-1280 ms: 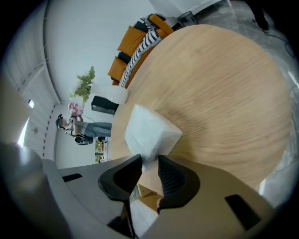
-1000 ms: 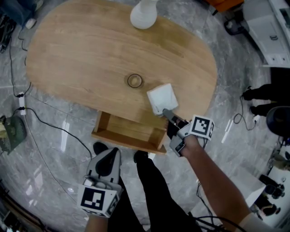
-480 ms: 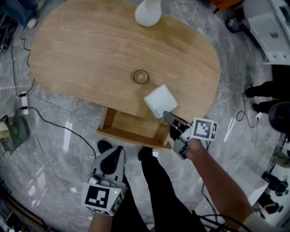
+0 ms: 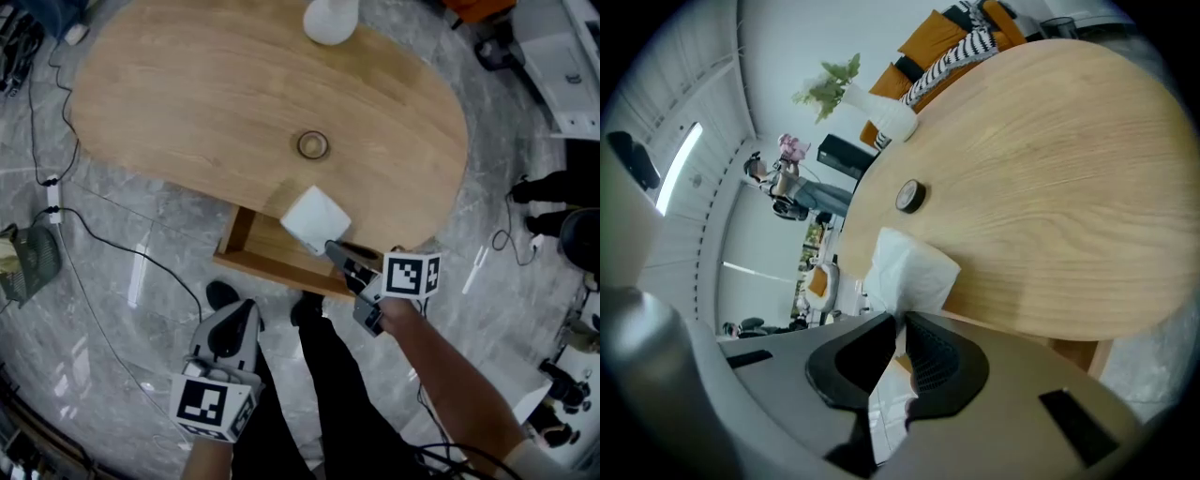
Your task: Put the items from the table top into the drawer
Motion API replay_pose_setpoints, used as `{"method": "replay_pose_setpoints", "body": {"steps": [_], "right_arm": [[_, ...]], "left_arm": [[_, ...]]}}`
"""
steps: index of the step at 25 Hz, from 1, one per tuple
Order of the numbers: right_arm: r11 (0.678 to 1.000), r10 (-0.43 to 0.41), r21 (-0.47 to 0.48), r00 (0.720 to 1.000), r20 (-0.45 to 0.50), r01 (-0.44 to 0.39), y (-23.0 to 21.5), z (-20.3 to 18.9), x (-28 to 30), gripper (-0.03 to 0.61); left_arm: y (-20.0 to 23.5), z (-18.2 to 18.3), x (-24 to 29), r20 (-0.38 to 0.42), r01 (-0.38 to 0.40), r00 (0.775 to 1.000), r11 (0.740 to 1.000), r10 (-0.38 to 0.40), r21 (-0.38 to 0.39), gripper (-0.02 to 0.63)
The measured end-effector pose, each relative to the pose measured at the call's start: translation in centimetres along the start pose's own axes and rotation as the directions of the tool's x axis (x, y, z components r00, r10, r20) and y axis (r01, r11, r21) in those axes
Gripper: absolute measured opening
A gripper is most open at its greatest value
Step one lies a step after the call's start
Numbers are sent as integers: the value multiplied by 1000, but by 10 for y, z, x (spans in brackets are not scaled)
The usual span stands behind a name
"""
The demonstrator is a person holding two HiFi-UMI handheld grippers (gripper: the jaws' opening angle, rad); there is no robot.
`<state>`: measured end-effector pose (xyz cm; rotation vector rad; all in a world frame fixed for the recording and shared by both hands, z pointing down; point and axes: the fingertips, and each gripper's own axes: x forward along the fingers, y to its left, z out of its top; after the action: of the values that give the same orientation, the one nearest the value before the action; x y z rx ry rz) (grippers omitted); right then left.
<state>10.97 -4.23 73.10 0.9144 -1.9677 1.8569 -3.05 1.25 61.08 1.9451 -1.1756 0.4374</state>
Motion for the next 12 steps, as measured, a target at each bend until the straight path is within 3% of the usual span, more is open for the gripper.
{"method": "replay_pose_setpoints", "body": {"steps": [12], "right_arm": [[977, 2, -207, 979, -204, -45, 24, -62, 35, 57]], "left_arm": [[18, -17, -21, -5, -19, 1000, 1000, 19, -8, 0]]}}
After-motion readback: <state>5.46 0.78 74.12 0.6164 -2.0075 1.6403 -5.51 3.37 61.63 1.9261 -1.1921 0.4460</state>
